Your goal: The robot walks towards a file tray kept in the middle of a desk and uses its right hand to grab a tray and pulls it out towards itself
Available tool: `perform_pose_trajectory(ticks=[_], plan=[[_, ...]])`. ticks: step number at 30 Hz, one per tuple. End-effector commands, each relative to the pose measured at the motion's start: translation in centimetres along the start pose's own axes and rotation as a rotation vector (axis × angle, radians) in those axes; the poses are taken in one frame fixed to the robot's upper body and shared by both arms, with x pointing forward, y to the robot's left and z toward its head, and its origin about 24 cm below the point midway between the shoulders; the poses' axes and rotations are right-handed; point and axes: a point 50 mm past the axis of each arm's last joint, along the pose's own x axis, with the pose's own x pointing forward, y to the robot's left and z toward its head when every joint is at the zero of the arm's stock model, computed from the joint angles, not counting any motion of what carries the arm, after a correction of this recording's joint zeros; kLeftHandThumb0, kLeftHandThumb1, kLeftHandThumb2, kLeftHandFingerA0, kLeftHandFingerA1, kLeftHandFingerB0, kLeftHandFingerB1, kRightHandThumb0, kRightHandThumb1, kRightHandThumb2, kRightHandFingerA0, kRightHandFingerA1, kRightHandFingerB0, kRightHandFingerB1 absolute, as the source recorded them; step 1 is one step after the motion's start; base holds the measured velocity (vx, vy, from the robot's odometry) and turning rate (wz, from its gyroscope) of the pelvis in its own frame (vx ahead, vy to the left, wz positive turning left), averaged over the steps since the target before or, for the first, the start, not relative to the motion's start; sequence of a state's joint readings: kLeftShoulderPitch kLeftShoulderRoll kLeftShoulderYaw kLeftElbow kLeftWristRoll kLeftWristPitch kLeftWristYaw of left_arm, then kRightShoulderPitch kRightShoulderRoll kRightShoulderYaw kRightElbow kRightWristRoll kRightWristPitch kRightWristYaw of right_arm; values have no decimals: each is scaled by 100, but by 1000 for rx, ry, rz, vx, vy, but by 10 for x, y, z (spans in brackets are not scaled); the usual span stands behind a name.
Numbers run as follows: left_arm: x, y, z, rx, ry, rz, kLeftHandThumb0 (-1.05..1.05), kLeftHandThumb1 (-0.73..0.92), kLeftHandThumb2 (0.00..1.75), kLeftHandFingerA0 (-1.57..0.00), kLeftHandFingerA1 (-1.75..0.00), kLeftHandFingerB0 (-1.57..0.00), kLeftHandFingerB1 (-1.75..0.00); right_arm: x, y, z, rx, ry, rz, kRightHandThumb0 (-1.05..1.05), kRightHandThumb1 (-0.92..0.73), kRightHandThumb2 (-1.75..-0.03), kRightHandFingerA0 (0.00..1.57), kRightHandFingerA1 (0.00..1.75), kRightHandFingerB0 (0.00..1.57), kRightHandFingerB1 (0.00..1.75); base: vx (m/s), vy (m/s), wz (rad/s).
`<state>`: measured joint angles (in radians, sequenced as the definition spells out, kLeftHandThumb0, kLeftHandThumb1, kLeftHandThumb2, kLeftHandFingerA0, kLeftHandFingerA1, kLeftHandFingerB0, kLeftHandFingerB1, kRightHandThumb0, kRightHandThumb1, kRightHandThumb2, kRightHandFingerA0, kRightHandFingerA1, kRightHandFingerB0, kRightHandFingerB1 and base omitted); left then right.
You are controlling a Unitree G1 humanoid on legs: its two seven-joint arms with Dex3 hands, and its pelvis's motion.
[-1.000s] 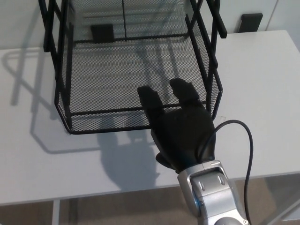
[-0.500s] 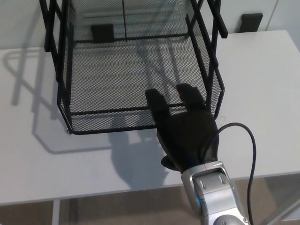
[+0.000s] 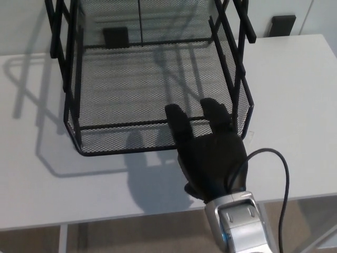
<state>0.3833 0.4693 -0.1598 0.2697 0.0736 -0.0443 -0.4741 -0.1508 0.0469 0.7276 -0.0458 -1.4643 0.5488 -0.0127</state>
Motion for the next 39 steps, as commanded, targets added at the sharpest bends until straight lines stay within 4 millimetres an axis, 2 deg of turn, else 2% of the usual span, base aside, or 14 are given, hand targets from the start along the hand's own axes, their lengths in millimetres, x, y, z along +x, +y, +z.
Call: perform_pose_trajectory(ticks=[1,8,9,11,14,15,17,18,21,22,23,33,34,39], plan=[[-2,3,2,48,-13,-11,-53,53,57,-66,-40,-57,-38,-14,10,2,15,-13,30,-73,-40,-53,4,44,13,34,0,0,0],[-2,3,2,25,-14,-17,-52,52,57,-66,-40,-58,-38,-28,25,0,16,-16,67,-73,-40,-53,6,41,15,32,0,0,0],[-1,2,1,24,-19,-13,-57,48,59,-66,-42,-56,-39,-31,28,-1,8,-10,80,-34,-4,-75,4,54,0,49,0,0,0],[-2,3,1,28,-18,-11,-55,48,59,-67,-42,-56,-39,-33,31,-3,-1,-7,82,-72,-39,-54,8,40,20,29,0,0,0],[-2,5,3,33,-19,-15,-51,52,57,-66,-40,-57,-38,-38,30,-3,27,-8,75,-71,-40,-53,9,41,20,30,0,0,0],[-2,5,3,33,-18,-13,-51,52,57,-66,-40,-58,-38,-40,29,-2,28,-9,72,-34,-5,-75,4,54,0,49,0,0,0],[-2,4,3,32,-21,-15,-51,52,57,-66,-40,-58,-38,-43,27,-1,30,-11,72,-34,-5,-76,4,55,0,49,0,0,0],[-2,4,2,49,-18,-17,-52,53,57,-66,-40,-57,-38,-46,26,-1,35,-16,63,-72,-40,-53,8,43,19,31,0,0,0],[-2,4,1,54,-9,-21,-53,53,58,-66,-40,-56,-38,-53,24,1,36,-31,43,-74,-41,-54,9,44,19,32,0,0,0],[-2,4,1,78,2,-20,-54,54,57,-66,-40,-55,-37,-59,17,3,33,-43,41,-35,-6,-77,5,55,0,49,0,0,0],[-1,4,1,64,-1,-23,-52,54,57,-65,-40,-55,-37,-62,14,4,43,-48,37,-74,-42,-54,7,45,18,32,0,0,0],[-2,6,-1,94,3,-21,-55,54,58,-65,-40,-54,-37,-90,-10,9,71,-91,9,-79,-45,-55,6,51,19,34,0,0,0],[-3,7,-1,99,1,-21,-55,55,58,-66,-40,-55,-37,-96,-13,10,77,-102,1,-71,-39,-80,4,52,11,44,0,0,0],[-2,6,-1,92,6,-25,-56,54,58,-65,-40,-54,-37,-108,-18,11,84,-120,-22,-79,-45,-56,5,52,18,35,0,0,0]])
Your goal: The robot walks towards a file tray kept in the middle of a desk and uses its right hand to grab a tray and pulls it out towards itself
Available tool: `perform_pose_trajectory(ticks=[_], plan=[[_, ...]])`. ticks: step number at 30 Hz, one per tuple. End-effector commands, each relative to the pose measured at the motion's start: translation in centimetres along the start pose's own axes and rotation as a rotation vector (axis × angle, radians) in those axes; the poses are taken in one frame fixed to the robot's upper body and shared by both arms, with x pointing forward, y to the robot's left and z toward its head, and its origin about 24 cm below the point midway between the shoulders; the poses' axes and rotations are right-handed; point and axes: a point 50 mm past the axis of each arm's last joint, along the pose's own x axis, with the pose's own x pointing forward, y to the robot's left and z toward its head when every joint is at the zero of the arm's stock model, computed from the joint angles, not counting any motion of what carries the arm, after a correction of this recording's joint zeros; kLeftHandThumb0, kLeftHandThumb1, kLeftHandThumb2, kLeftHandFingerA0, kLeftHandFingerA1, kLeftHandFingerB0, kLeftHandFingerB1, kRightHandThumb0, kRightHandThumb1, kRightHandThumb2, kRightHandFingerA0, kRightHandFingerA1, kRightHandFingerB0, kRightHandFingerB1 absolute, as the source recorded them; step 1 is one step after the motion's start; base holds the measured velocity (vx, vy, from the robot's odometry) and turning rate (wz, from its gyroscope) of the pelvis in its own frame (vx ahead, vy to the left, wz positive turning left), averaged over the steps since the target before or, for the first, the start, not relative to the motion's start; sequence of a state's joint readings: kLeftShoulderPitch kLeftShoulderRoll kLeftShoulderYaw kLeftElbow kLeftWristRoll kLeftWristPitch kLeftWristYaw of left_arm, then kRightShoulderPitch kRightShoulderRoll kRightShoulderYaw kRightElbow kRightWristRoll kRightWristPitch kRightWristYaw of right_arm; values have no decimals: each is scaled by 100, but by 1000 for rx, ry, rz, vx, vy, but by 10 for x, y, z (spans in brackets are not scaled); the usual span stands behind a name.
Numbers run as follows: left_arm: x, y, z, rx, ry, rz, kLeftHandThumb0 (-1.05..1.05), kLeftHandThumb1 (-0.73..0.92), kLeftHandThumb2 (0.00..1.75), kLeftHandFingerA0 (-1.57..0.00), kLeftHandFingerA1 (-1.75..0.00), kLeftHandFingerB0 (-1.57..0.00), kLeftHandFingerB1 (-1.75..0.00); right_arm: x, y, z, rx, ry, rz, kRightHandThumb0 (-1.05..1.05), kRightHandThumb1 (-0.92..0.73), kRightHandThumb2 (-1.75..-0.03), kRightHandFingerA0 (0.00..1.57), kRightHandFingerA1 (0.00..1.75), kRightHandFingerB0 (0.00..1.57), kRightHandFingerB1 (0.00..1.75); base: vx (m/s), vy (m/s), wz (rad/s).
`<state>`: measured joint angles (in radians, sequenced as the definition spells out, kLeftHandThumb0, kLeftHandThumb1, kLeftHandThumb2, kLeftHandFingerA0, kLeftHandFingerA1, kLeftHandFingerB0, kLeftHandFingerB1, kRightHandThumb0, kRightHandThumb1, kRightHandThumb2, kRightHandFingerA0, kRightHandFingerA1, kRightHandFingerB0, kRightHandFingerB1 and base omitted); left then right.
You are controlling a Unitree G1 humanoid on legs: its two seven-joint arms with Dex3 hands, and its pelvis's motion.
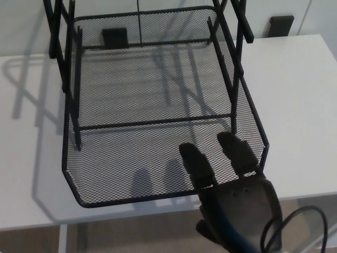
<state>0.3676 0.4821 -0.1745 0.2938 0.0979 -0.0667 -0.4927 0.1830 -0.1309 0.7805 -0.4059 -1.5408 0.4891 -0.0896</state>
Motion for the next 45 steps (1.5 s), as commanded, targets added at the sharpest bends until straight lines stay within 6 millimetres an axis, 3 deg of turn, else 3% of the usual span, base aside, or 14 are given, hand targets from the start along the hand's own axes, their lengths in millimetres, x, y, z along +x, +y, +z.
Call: perform_pose_trajectory(ticks=[1,3,4,28,34,35,37,38,40,41,42,43,44,45], plan=[[-4,5,0,57,-4,2,-56,55,58,-65,-40,-54,-37,-38,-7,26,69,-66,43,-78,-46,-55,5,52,18,35,0,0,0],[-4,6,1,46,-12,4,-54,54,57,-66,-40,-56,-37,-44,-8,26,88,-62,46,-75,-42,-81,1,50,12,43,0,0,0],[-4,6,1,47,-10,3,-58,46,76,-59,-50,-50,-48,-46,-7,26,95,-59,50,-79,-46,-55,4,53,18,37,0,0,0],[-3,8,2,38,-12,-6,-54,54,57,-64,-40,-55,-37,-78,30,19,118,-6,204,-75,-40,-54,11,46,23,31,0,0,0],[-2,9,2,40,-6,-8,-54,54,58,-65,-40,-55,-37,-87,16,24,125,-33,193,-77,-45,-55,7,48,20,32,0,0,0],[-3,10,2,47,-6,-5,-59,46,76,-59,-50,-51,-48,-88,12,26,127,-45,187,-72,-40,-80,4,50,13,41,0,0,0],[-3,9,2,52,-6,-7,-59,46,77,-59,-50,-50,-48,-91,3,28,138,-62,167,-78,-46,-55,6,49,20,33,0,0,0],[-3,9,2,63,-4,-7,-55,55,58,-65,-40,-54,-37,-94,-7,29,158,-77,136,-37,-8,-79,6,57,0,50,0,0,0],[-3,8,1,66,-1,-7,-55,55,58,-65,-40,-54,-37,-95,-14,29,176,-85,115,-37,-9,-79,6,57,0,50,0,0,0],[-3,7,2,62,0,-6,-59,46,77,-59,-50,-50,-48,-95,-21,29,189,-98,90,-80,-48,-55,4,54,11,39,0,0,0],[-3,7,2,60,-2,-4,-53,54,57,-66,-40,-56,-37,-95,-26,29,200,-106,70,-83,-51,-56,3,55,8,41,0,0,0],[-3,7,1,52,-12,-2,-54,54,58,-67,-40,-56,-38,-94,-35,29,222,-117,33,-40,-13,-83,5,57,0,52,0,0,0],[-3,7,0,44,-16,-5,-54,54,58,-66,-40,-57,-38,-94,-43,29,241,-128,4,-85,-52,-56,2,60,6,45,0,0,0],[-3,8,-1,38,-18,-10,-54,54,58,-66,-40,-57,-38,-93,-52,29,260,-139,-27,-85,-52,-56,2,60,6,45,0,0,0]])
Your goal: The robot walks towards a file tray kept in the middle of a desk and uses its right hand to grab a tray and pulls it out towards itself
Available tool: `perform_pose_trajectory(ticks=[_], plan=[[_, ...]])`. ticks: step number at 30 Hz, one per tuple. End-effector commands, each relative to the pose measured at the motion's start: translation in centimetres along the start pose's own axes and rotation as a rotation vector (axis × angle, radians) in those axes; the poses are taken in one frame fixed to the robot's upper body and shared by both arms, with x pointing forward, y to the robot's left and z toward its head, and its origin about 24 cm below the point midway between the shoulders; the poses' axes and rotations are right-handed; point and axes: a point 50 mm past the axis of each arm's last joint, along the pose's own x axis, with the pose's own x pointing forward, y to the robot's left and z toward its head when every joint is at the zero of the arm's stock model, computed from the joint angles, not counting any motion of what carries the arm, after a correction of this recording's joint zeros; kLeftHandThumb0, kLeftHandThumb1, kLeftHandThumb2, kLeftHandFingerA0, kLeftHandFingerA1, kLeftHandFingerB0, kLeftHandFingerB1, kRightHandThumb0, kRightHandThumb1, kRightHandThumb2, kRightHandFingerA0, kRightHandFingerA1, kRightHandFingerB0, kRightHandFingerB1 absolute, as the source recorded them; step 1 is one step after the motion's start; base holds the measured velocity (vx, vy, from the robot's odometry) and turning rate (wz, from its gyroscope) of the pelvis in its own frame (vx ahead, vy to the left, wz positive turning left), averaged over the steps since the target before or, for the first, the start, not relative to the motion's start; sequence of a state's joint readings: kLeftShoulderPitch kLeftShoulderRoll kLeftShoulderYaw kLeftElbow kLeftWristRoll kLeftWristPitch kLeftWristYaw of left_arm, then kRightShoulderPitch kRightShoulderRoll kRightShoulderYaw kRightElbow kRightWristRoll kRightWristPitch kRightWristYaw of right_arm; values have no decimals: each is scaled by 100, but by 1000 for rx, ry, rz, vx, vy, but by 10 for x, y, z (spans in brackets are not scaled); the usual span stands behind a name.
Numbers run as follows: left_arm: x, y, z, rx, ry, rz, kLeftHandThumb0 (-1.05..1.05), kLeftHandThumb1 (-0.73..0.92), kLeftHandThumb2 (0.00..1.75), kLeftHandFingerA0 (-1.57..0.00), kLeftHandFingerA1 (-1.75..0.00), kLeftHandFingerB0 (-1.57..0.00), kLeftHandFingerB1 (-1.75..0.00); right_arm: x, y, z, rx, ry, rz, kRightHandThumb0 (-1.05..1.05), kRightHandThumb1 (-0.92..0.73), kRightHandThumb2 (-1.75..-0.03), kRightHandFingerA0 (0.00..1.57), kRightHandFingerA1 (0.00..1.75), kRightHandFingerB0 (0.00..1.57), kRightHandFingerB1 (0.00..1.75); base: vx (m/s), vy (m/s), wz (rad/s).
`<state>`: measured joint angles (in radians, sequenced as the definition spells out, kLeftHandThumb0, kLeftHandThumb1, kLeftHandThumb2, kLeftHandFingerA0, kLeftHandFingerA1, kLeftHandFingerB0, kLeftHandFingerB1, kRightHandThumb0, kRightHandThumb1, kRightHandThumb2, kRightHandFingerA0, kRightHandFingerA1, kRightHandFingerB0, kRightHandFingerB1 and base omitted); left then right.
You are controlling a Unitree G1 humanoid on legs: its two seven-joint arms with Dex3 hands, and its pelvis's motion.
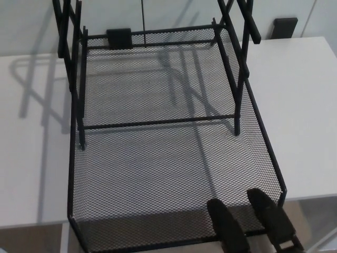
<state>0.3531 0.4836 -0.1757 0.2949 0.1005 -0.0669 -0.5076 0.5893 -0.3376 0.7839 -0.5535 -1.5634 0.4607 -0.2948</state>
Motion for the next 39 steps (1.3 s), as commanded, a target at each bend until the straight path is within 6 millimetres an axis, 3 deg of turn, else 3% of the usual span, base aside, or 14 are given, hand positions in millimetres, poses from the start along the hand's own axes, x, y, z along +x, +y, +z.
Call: perform_pose_trajectory(ticks=[1,2,4,10,12,13,22,25,26,27,29,33,34,39], plan=[[-5,5,-4,28,-10,-1,-54,54,58,-66,-40,-57,-38,-14,-57,40,278,-158,-128,-85,-52,-56,2,60,6,45,0,0,0],[-5,5,-2,39,1,5,-55,55,58,-67,-40,-56,-37,-15,-73,40,328,-187,-171,-76,-43,-87,2,54,3,44,0,0,0],[-6,5,-3,42,0,4,-55,55,58,-66,-40,-56,-37,-17,-82,39,340,-207,-213,-91,-55,-57,0,65,0,49,0,0,0],[-6,3,-6,29,7,-3,-54,54,57,-65,-40,-56,-37,-25,-107,36,377,-247,-335,-105,-48,-80,3,63,2,52,0,0,0],[-5,5,-3,84,20,4,-55,56,58,-64,-39,-54,-37,-25,-111,37,446,-284,-408,-42,-4,-81,5,58,0,54,0,0,0],[-5,3,-4,93,26,9,-55,55,58,-65,-40,-55,-37,-26,-112,36,459,-304,-444,-105,-58,-58,4,71,6,59,0,0,0],[-5,2,-4,69,34,21,-54,54,58,-65,-40,-54,-37,-10,-128,2,442,-357,-864,-51,-52,-108,31,76,30,73,0,0,0],[-5,2,-5,42,12,4,-53,54,57,-64,-40,-54,-37,-10,-147,-44,682,-398,-861,-91,-88,-66,23,106,14,98,0,0,0],[-5,3,-6,33,14,2,-53,54,57,-64,-40,-54,-37,-30,-147,-55,901,-365,-708,-41,-39,-107,10,63,6,59,0,0,0],[-5,3,-8,15,16,4,-53,53,57,-65,-40,-54,-37,-30,-161,-80,663,-292,-706,-103,-57,-56,0,82,2,74,0,0,0],[-6,3,-10,13,26,10,-53,54,57,-64,-40,-54,-37,-48,-176,-96,597,-195,-687,-87,-50,-95,0,48,2,42,0,0,0],[-6,4,-10,17,35,19,-52,53,57,-64,-40,-55,-37,-79,-200,-133,545,-26,-772,-96,-61,-59,0,64,3,52,0,0,0],[-6,5,-10,3,34,21,-51,53,57,-64,-40,-55,-37,-84,-204,-143,560,-15,-807,-43,-16,-88,5,57,0,53,0,0,0],[-7,6,-14,-5,44,36,-51,53,57,-63,-40,-54,-37,-108,-235,-197,442,20,-941,-44,-31,-98,4,57,0,54,0,0,0]])
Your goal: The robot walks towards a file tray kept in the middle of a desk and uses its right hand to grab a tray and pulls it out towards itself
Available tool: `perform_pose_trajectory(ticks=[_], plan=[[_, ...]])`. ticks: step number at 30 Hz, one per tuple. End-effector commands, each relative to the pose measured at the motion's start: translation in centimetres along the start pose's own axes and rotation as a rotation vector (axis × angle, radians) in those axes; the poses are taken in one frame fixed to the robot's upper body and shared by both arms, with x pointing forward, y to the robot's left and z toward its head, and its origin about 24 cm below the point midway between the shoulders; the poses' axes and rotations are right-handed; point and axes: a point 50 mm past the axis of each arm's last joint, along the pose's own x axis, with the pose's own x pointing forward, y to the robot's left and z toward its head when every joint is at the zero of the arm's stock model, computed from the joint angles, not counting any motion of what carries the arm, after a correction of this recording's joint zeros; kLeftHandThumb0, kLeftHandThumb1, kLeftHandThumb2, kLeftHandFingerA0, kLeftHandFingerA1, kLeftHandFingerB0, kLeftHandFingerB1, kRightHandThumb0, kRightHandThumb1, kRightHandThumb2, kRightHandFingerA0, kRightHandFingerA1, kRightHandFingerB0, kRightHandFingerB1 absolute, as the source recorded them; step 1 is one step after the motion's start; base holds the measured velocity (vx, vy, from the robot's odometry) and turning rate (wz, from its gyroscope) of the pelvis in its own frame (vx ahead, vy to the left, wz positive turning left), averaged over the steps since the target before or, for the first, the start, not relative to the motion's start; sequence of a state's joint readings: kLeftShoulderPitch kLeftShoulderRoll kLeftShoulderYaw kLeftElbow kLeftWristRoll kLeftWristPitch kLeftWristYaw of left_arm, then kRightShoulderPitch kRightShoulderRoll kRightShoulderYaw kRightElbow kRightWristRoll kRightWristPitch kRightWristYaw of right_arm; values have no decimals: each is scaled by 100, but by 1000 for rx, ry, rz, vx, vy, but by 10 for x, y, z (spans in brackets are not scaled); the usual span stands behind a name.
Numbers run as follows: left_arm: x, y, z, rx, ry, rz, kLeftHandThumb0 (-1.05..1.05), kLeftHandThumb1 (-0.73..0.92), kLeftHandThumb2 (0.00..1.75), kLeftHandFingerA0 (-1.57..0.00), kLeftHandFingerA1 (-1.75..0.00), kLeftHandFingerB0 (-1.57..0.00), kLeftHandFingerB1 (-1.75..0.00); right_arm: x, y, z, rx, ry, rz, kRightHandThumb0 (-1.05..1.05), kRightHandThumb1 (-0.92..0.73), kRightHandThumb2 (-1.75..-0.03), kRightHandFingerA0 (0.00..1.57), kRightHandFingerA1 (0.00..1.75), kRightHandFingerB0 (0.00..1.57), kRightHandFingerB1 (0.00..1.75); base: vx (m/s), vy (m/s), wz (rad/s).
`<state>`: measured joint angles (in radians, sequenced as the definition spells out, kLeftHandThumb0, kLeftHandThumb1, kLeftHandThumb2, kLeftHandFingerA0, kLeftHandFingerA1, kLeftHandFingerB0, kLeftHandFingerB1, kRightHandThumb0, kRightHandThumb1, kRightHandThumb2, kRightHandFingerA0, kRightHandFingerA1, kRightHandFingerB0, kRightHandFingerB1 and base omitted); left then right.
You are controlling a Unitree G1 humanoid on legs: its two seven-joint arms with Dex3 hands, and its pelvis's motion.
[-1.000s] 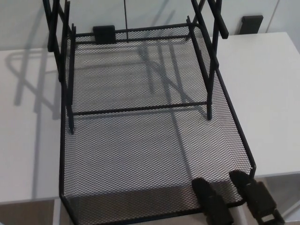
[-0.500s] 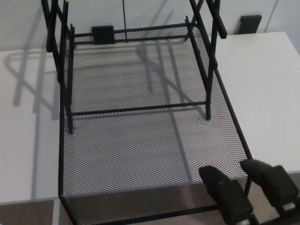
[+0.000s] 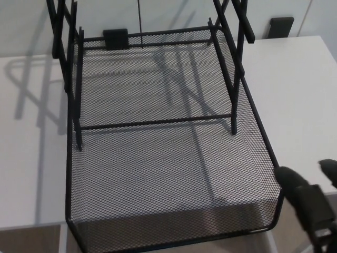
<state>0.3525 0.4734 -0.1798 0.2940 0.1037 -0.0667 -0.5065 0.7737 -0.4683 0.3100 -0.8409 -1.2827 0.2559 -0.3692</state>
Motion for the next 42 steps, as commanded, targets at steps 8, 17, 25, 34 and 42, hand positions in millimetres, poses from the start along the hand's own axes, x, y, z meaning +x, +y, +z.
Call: perform_pose_trajectory(ticks=[8,17,25,34,42], plan=[[-7,7,-20,-5,71,36,-53,54,57,-62,-39,-54,-37,-77,-225,-177,453,96,-879,-82,-62,-63,21,72,30,57,0,0,0],[-8,7,-19,-14,59,36,-52,54,57,-61,-39,-53,-37,-81,-152,-187,709,375,-236,-59,-46,-54,91,59,76,54,0,0,0],[-6,5,-19,-37,52,37,-51,54,57,-62,-39,-53,-37,-83,-20,-149,852,502,536,-57,-36,-70,89,67,75,62,0,0,0],[-6,3,-20,-9,51,44,-54,54,57,-64,-39,-55,-37,-74,74,-99,615,465,769,-59,-53,-56,112,85,104,74,0,0,0],[-9,-8,-26,-30,44,42,-55,53,58,-65,-40,-54,-37,-96,119,-69,490,335,975,-64,-43,-78,91,65,79,61,0,0,0]])
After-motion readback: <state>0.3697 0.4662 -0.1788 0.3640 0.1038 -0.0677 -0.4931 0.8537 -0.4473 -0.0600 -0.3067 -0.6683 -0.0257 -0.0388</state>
